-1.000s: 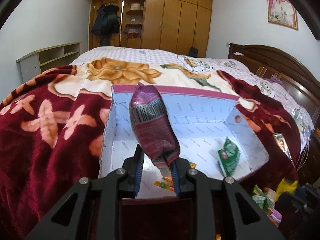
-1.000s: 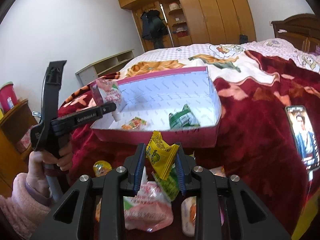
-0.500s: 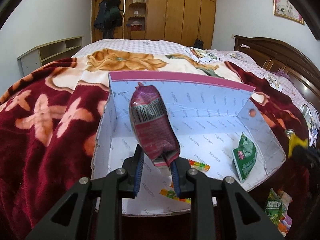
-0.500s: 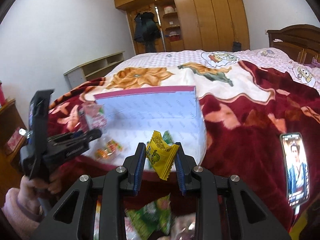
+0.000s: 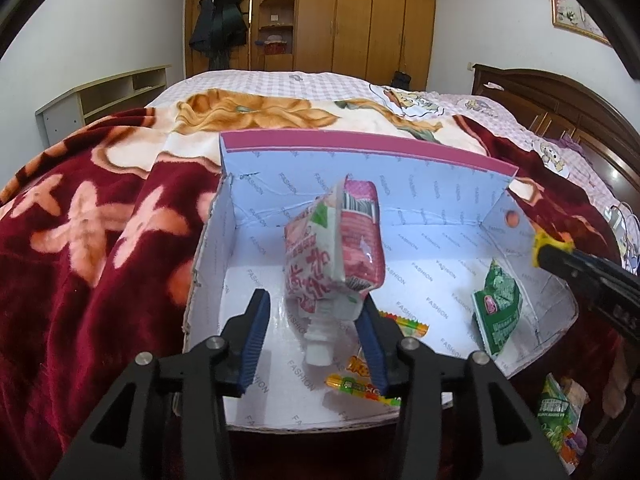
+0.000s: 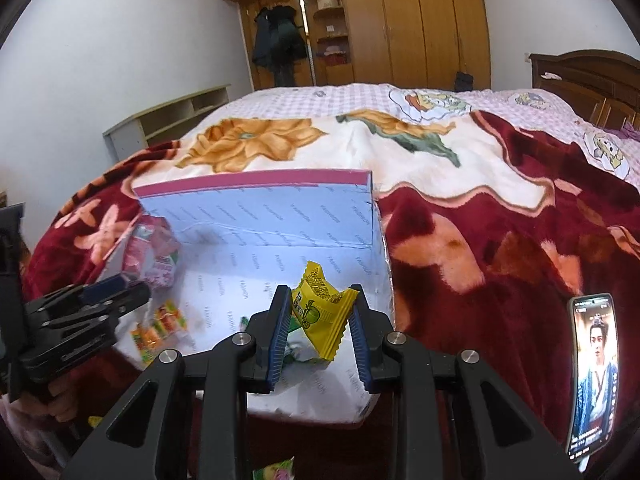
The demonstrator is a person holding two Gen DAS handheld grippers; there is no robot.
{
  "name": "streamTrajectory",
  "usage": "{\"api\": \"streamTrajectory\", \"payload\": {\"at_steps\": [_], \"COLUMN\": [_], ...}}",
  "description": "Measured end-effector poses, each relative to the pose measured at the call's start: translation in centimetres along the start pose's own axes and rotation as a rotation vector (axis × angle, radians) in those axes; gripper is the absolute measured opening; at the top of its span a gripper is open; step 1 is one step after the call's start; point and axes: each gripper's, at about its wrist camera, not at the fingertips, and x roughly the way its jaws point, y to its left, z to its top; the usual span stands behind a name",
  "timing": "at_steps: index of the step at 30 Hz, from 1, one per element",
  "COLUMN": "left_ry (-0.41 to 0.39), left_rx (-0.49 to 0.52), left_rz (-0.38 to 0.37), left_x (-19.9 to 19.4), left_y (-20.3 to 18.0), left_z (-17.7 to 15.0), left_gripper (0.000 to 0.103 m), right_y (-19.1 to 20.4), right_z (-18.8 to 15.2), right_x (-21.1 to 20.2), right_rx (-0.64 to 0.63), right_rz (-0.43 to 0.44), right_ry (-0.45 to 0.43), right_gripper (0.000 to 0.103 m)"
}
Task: Organize snacks
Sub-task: 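Release the pouch into the box with the left tool while the right tool drops the yellow candy in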
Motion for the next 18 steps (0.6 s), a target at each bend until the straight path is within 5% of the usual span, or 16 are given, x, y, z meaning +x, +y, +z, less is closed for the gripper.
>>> {"api": "streamTrajectory", "payload": {"at_steps": [6,13,18], "left_ry": [0.005,0.007,0.006], "left_rx": [0.0,-0.01,-0.019], "left_rz": [0.007,0.015,0.009], "left_x": [0.0,-0.3,-0.8], "left_y": [0.0,0.2,0.4], "left_z": [0.0,0.0,0.0], "left_gripper": [0.05,0.051,0.064], "right_y": [-0.4,-0.3,0.0], "right_z": [0.0,-0.1,-0.1], "right_x": [1.1,0.7,0.0], "right_rx": [-0.003,-0.002,-0.005], "right_rz": [-0.007,0.003,0.006], "right_ry": [0.018,0.008,0.0], "right_gripper": [0.03,0.056,0.056]}}
